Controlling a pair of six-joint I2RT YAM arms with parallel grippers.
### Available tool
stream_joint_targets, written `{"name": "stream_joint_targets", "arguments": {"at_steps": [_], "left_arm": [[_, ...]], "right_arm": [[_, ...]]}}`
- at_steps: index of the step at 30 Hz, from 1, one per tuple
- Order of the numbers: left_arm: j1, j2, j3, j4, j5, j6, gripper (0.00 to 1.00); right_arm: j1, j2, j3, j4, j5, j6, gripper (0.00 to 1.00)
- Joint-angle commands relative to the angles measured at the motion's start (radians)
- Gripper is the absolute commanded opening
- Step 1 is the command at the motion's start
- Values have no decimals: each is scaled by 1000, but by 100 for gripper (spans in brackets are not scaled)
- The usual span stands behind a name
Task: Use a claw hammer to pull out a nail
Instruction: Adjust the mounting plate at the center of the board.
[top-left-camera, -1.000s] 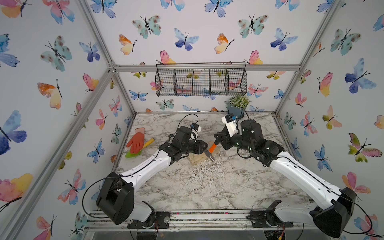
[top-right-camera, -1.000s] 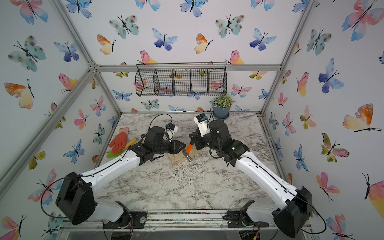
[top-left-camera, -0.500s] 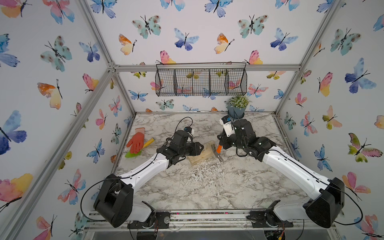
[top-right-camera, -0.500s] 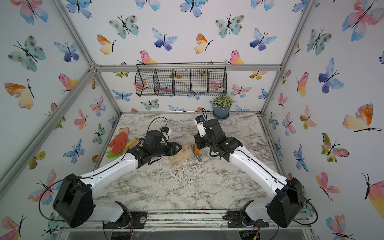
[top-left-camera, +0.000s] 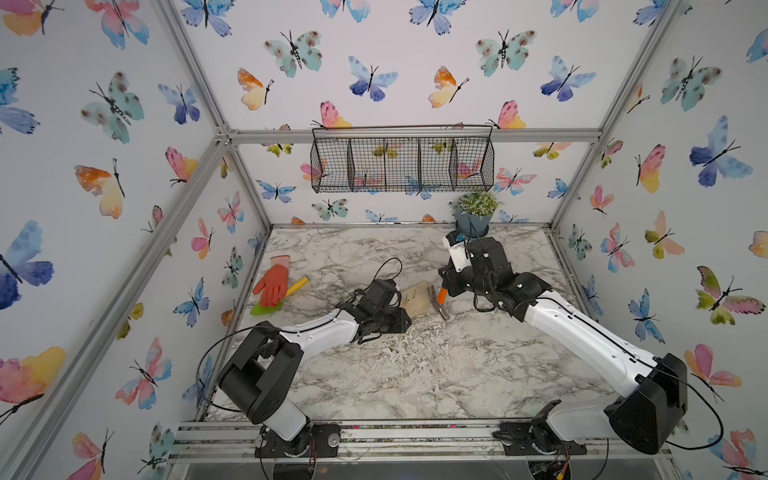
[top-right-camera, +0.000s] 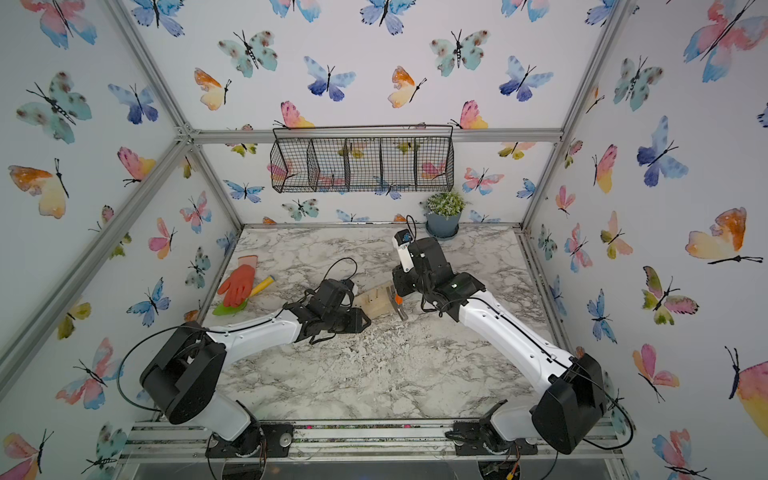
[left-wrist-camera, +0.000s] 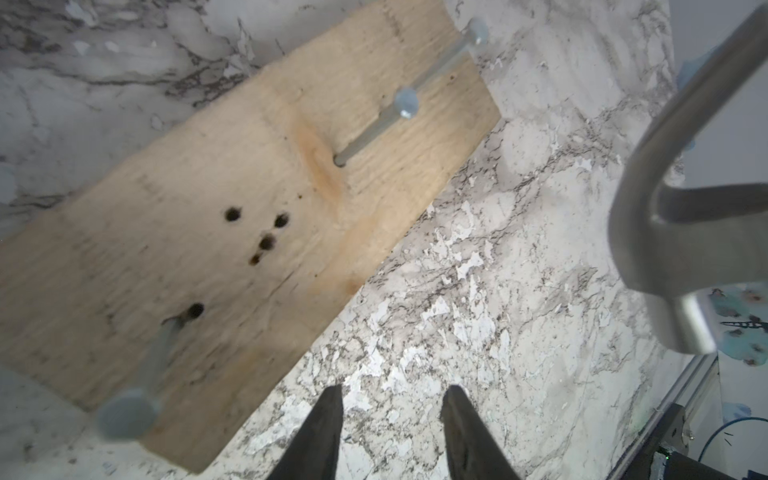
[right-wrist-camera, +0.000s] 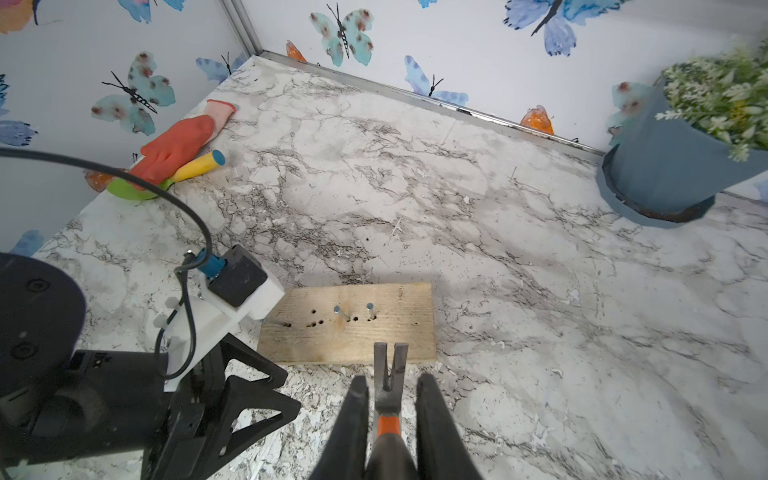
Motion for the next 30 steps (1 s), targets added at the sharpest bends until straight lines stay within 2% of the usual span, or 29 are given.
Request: {"name": "stream_joint_targets", "arguments": {"at_steps": [1, 7, 16, 19, 23, 26, 30], "left_arm": [[-4, 29, 8, -16, -34, 24, 40], [12, 33, 20, -72, -159, 66, 40], [102, 47, -3, -44, -224, 88, 40], [105, 38, 7, -44, -211, 87, 40], [104, -39, 14, -53, -135, 65, 41], [105, -92, 46, -70, -141, 48, 43], [111, -21, 184, -175, -141, 25, 38]], "right_arm": [[-7, -42, -5, 86, 14, 14, 3], [-6, -31, -6, 89, -15, 19, 3], [-7, -39, -40, 99, -34, 33, 3], [-6, -34, -43, 98, -66, 48, 3], [-7, -27, -13, 53, -91, 62, 3], [-6, -23, 16, 5, -87, 70, 3], [-6, -7, 47, -42, -92, 81, 3]]}}
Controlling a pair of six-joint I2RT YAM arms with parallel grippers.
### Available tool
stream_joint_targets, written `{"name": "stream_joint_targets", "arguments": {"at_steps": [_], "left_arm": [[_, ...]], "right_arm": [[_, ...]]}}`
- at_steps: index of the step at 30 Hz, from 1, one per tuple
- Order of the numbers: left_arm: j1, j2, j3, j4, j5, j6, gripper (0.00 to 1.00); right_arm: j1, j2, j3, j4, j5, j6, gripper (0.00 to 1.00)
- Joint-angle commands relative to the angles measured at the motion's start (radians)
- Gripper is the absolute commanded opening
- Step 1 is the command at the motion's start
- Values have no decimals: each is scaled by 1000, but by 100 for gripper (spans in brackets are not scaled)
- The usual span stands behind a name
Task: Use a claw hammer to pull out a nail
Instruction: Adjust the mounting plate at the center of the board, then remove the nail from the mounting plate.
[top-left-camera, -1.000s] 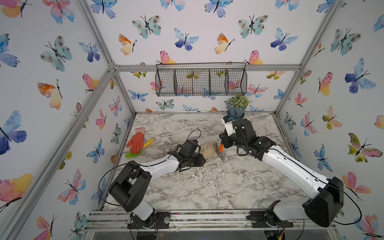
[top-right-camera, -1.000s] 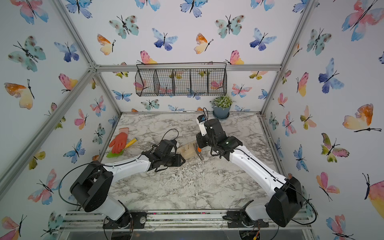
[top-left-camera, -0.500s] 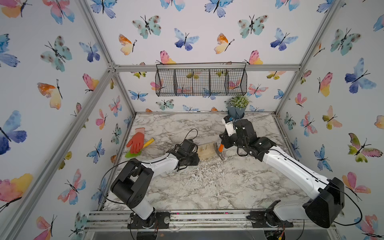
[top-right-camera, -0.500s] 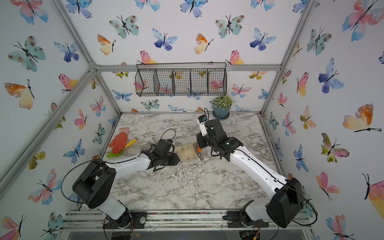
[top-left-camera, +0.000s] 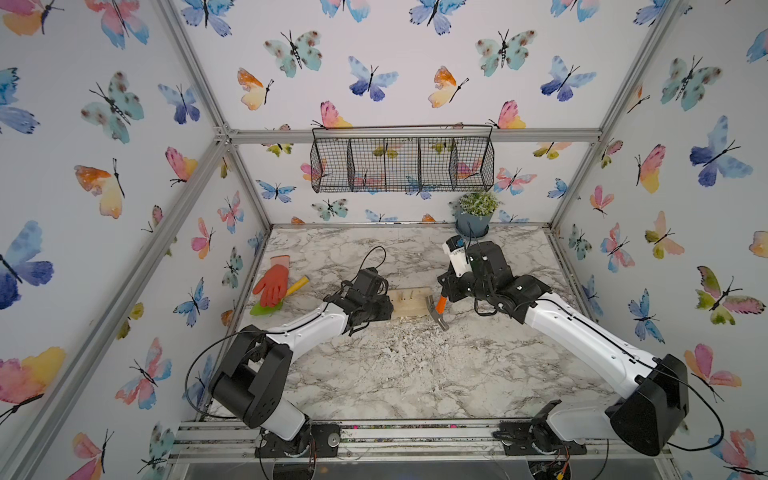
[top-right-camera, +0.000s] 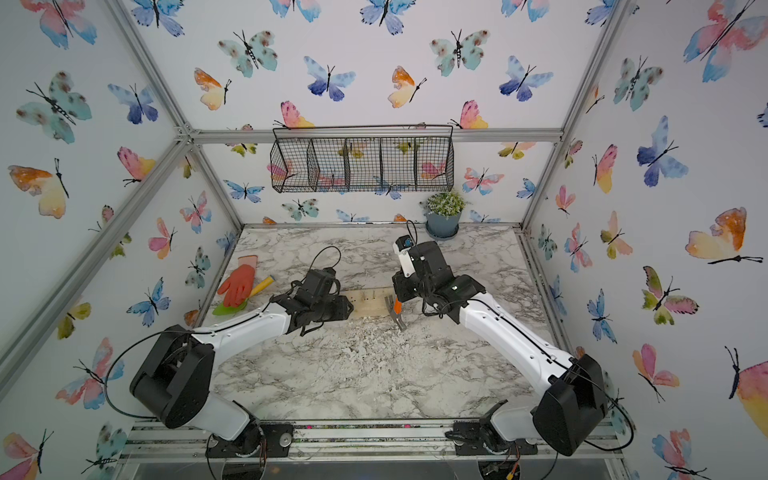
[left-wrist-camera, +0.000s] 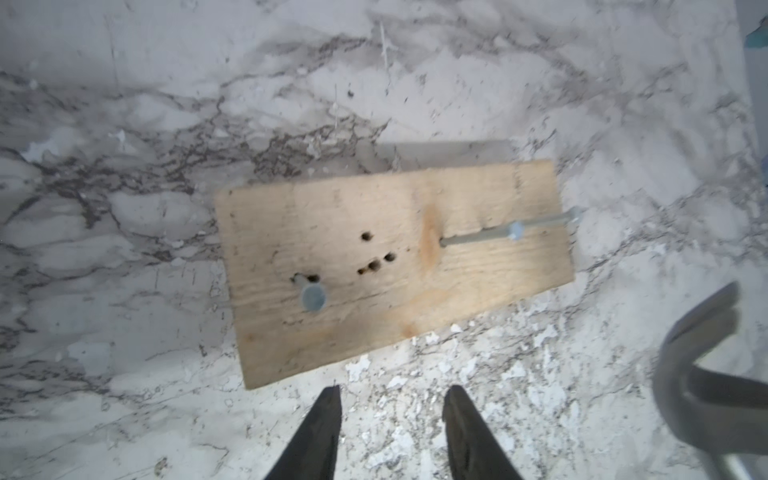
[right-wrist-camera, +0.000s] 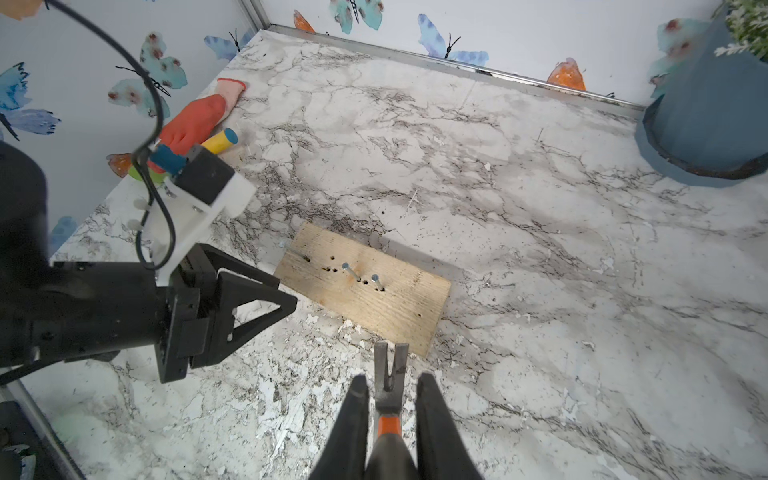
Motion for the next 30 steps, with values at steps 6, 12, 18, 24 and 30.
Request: {"name": "stream_joint_targets", "arguments": {"at_steps": [6, 12, 18, 24, 30], "left_arm": [[3, 156, 226, -151, -26, -55, 9], [1, 202, 246, -167, -52, -65, 4], [-3, 246, 244, -176, -79, -72, 2], [-5, 283, 229, -181, -85, -72, 1], [-6, 310, 205, -180, -80, -72, 0]], "right_arm": [[-3, 19, 50, 20, -50, 60, 3], [-1, 49, 71, 15, -63, 76, 3], [-1, 108, 121, -15, -52, 76, 3], [-1, 179, 183, -48, -50, 82, 3], [-1, 235, 234, -64, -46, 83, 3]]}}
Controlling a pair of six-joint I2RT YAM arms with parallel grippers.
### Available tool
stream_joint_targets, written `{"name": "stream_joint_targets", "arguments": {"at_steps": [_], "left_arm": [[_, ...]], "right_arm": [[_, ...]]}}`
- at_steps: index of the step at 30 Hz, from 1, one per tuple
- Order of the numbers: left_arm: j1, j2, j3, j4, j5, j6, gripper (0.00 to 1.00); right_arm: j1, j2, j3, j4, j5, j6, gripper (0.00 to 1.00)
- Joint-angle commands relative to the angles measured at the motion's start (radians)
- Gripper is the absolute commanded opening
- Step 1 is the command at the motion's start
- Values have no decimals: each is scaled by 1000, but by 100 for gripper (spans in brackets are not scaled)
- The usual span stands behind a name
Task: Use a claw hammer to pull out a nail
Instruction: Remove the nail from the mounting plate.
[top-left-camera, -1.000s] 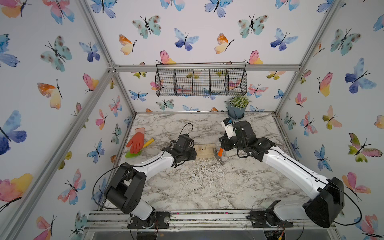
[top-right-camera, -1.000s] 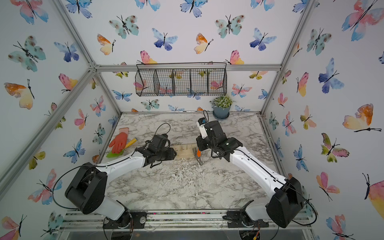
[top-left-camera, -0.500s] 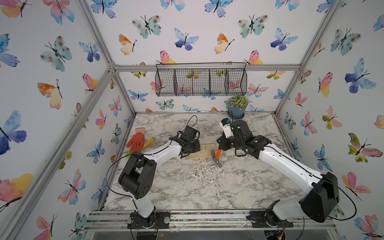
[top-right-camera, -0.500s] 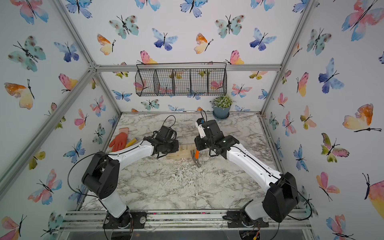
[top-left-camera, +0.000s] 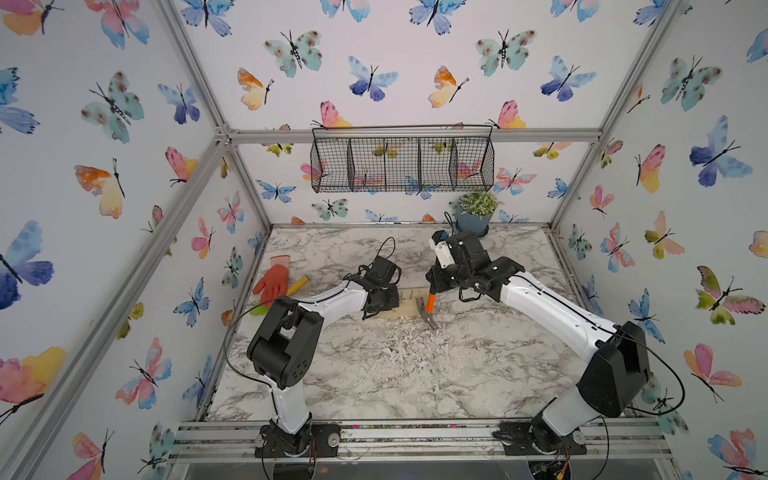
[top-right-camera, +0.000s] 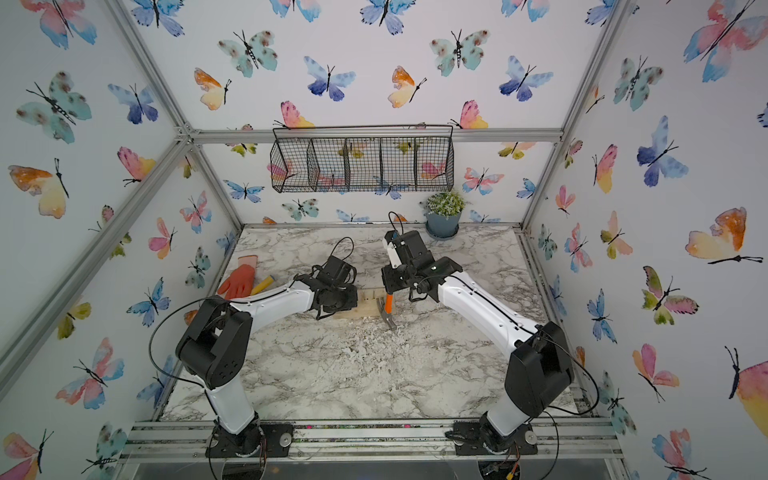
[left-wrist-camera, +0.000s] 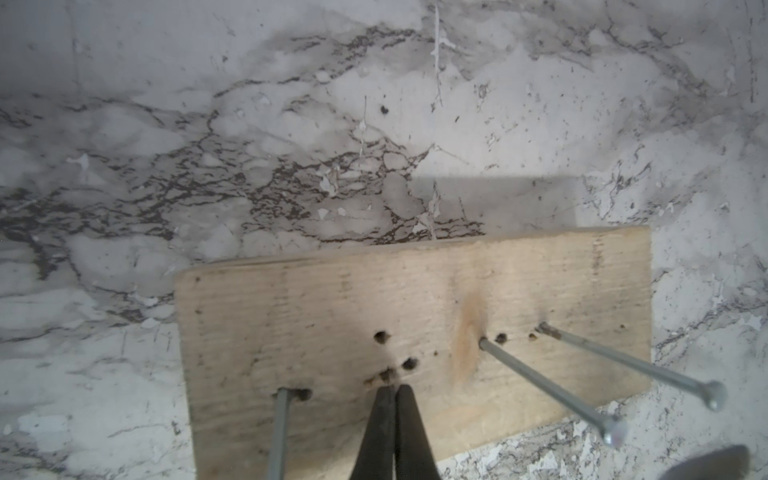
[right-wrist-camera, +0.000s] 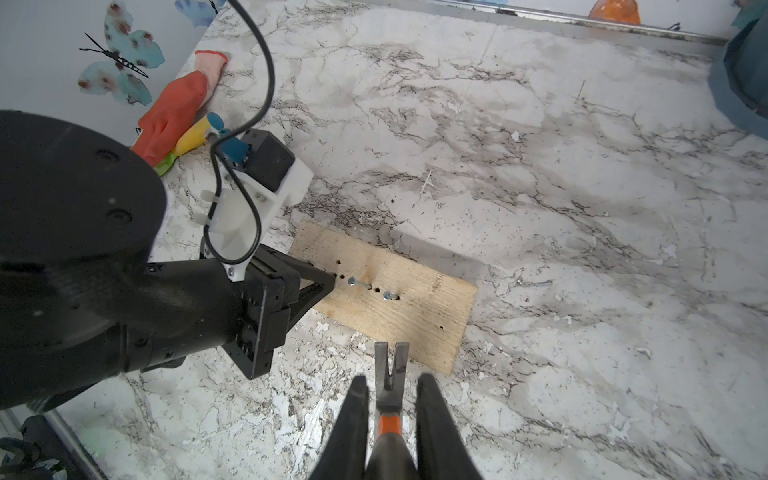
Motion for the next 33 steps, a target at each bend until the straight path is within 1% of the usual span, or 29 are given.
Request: {"name": "stream_joint_targets", "arguments": {"at_steps": [1, 7, 21, 25, 33], "left_arm": [[-6, 37, -29, -24, -18, -6, 0], [-6, 39, -48, -13, -6, -8, 0], [-11, 39, -71, 9, 13, -12, 0], [-15, 38, -80, 14, 11, -13, 0], [-21, 36, -94, 24, 15, -19, 0]], "right_arm": [[-1, 7, 56, 14, -3, 20, 3], [-1, 68, 106, -5, 5, 20, 3], [-2, 156, 191, 7, 5, 22, 3], [-3, 167, 205, 19, 5, 20, 3], [-2, 172, 228, 55, 44, 28, 3]]}}
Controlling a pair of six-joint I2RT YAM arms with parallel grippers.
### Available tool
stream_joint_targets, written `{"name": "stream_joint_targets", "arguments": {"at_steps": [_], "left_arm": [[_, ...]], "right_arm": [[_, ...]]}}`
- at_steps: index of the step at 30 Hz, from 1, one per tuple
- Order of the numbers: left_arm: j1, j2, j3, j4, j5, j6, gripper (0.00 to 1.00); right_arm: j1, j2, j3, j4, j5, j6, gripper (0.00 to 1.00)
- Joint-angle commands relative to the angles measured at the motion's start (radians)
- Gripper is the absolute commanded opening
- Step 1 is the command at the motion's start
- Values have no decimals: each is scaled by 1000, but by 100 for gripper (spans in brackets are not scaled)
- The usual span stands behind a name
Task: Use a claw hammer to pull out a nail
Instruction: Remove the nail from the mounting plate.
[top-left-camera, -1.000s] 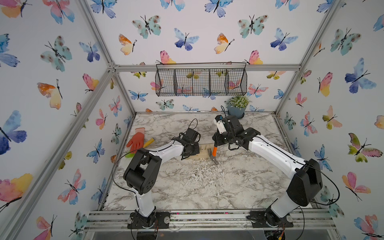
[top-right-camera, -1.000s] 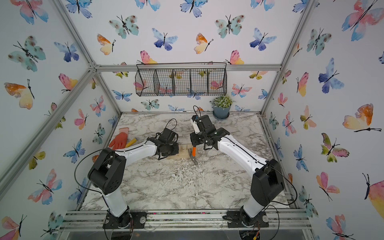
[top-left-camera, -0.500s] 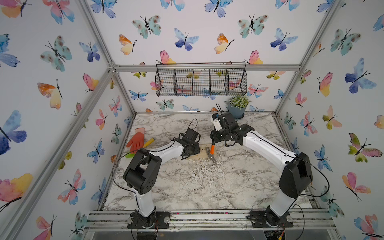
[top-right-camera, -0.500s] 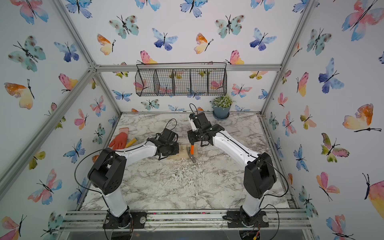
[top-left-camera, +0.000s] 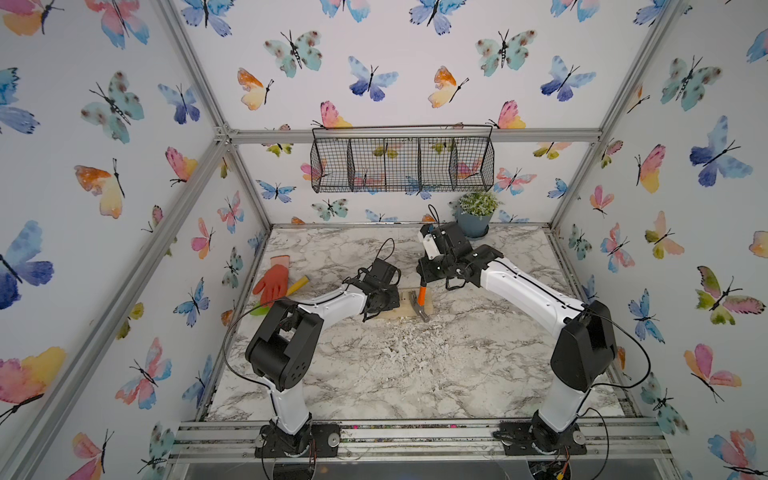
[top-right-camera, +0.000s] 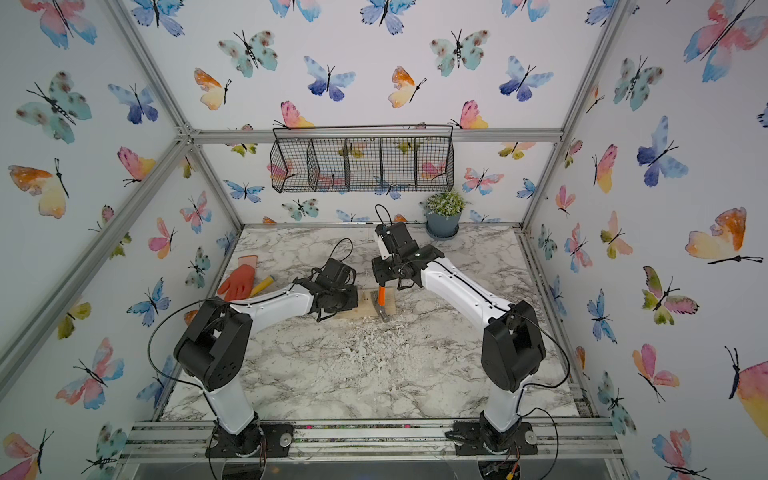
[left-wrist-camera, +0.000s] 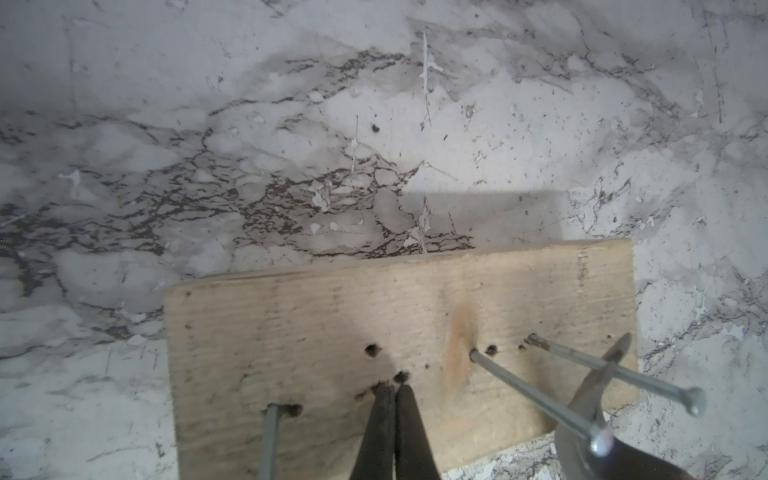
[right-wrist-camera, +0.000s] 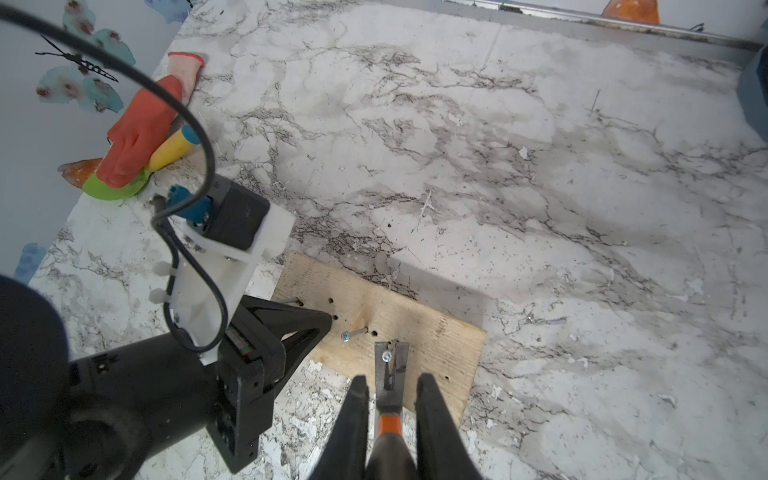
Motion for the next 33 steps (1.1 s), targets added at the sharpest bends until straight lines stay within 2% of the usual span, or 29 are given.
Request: {"name": "stream_joint_targets", "arguments": {"at_steps": [1, 11, 16, 26, 33], "left_arm": [[-15, 47, -47, -63, 13, -7, 0], [-21, 57, -48, -57, 20, -10, 0], [-25, 58, -45, -59, 23, -11, 0], [-26, 65, -49, -58, 31, -11, 0], [-27, 68, -47, -65, 25, -8, 0]], "right_arm": [[-2, -4, 50, 85, 23, 21, 3], [-2, -16, -15, 206, 64, 24, 3], [-2, 12, -1, 188, 55, 24, 3], [9, -167, -352, 555, 124, -12, 3], [35, -231, -451, 707, 158, -46, 3]]}}
